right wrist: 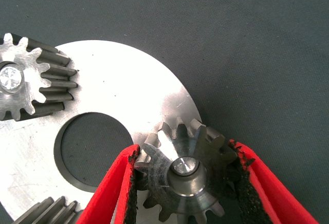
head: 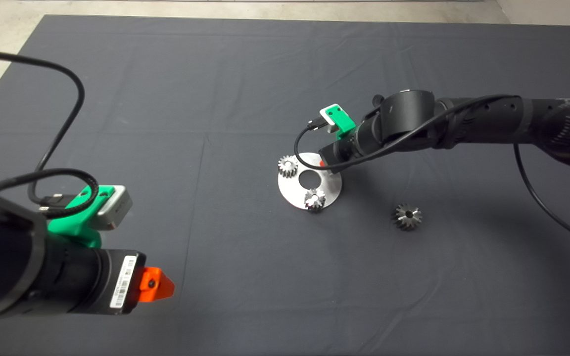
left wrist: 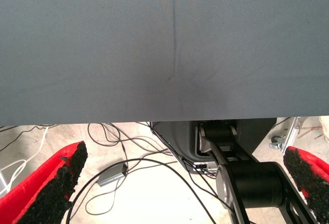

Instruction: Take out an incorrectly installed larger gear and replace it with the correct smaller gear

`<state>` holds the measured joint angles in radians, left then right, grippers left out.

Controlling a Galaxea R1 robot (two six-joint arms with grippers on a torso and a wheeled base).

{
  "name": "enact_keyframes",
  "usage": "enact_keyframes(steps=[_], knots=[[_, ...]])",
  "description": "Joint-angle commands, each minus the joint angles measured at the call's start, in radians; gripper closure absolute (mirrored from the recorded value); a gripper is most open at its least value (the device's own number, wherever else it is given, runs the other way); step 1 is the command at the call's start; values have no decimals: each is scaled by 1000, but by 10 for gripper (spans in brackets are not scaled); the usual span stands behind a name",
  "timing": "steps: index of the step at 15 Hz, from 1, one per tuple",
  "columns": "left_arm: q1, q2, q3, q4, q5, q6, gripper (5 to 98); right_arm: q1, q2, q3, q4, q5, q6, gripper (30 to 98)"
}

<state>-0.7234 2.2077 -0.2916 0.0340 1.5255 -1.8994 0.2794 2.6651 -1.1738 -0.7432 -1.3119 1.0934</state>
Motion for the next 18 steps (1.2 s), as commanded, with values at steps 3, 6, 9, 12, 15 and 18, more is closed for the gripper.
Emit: enact_keyframes(steps=[3,6,9,12,15,18], knots=[[-8,-2,16,-16,36,-6,58,15,3,2,-25,-1,2,876],[-7,-2,16,-16,36,-6,58,15,3,2,-25,-1,2,876],[-7,-2,16,-16,36,-6,58,15,2,2,-25,-1,0,871],[-8,-2,16,-16,36,-6,58,15,2,3,-25,-1,0,869],[-7,-1,16,-16,36,-6,58,20,-4,4,-25,-1,8,845],[-7,-2,16,-16,36,-6,58,23,-8,9,-24,-1,11,845]])
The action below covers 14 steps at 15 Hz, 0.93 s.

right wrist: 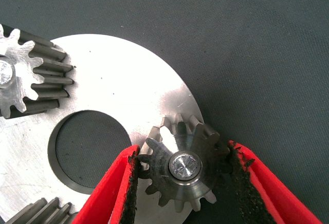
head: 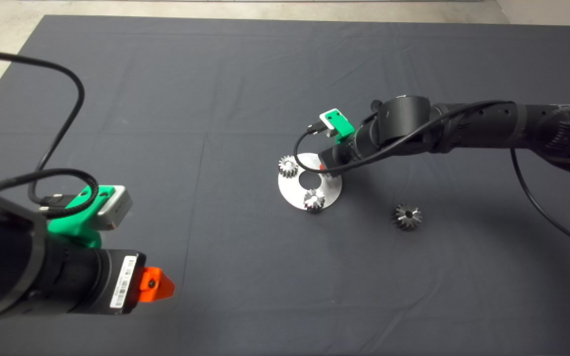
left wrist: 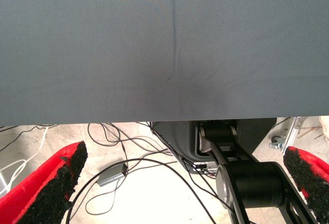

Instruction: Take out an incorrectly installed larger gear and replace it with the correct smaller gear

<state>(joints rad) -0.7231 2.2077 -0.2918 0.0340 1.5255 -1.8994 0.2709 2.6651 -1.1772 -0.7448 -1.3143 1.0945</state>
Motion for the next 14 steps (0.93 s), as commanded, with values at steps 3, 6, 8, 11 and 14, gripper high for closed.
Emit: enact_keyframes(steps=[3,6,8,11,14], knots=[[-8,-2,16,-16,36,-6,58,236,-38,134,75,-25,15,811],[-9,-15,16,-16,38,-6,58,458,-145,213,410,-23,7,808],[-9,-47,14,-13,39,9,58,530,-252,346,626,-29,5,752],[-9,-62,11,-14,36,80,58,531,-404,623,812,-77,102,720],[-10,-68,-10,-13,35,211,58,531,-516,786,909,-85,197,693]])
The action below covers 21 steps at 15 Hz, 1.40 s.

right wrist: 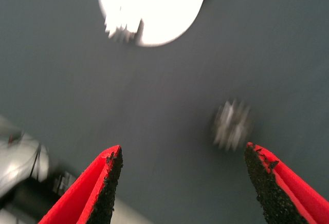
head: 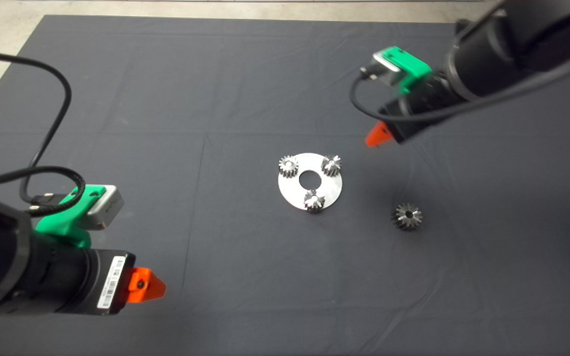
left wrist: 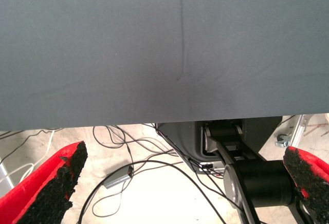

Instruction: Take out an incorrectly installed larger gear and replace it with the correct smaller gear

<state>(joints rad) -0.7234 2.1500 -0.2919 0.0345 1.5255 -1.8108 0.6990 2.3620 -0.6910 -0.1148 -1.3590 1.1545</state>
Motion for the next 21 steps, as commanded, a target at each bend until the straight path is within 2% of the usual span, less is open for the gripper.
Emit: enact_keyframes(steps=[1,2,3,5,6,7,8,10,11,12,14,15,16,17,18,19,20,21], knots=[[-10,-14,-25,-15,36,152,58,103,-249,305,285,-38,146,656],[-10,-14,-24,-15,32,161,58,102,-282,308,285,-35,148,654],[-10,-11,-21,-15,25,170,58,102,-279,308,285,-34,146,625],[-10,-18,-27,-15,-5,172,58,100,-275,306,285,-34,146,611],[-10,-12,-18,-15,-25,174,58,98,-271,309,285,-28,146,604],[-10,-6,-16,-15,-58,176,58,96,-261,311,285,-19,148,569],[-10,-20,-19,-15,-92,176,58,94,-255,311,285,-15,154,565],[-10,-23,1,-13,-130,174,58,94,-255,315,287,-15,176,542],[-10,-25,0,-13,-134,174,58,94,-260,314,285,-14,185,507],[-10,-30,-6,-13,-130,171,58,94,-256,314,285,-14,188,504],[-10,-37,-2,-15,-136,180,58,93,-253,329,287,-15,188,487],[-10,-35,-8,-16,-134,194,58,93,-260,328,285,-19,188,458],[-10,-50,-22,-15,-134,228,58,93,-259,328,285,-22,188,453],[-13,-60,-35,-16,-137,248,58,91,-253,329,287,-14,189,443],[-13,-65,-33,-16,-137,251,58,91,-252,328,287,-15,189,417],[-13,-83,-25,-15,-148,251,58,91,-258,328,287,-20,189,412],[-13,-104,-7,-15,-169,251,58,91,-256,329,288,-17,198,402],[-13,-109,-8,-15,-189,260,58,91,-253,328,287,-20,214,366]])
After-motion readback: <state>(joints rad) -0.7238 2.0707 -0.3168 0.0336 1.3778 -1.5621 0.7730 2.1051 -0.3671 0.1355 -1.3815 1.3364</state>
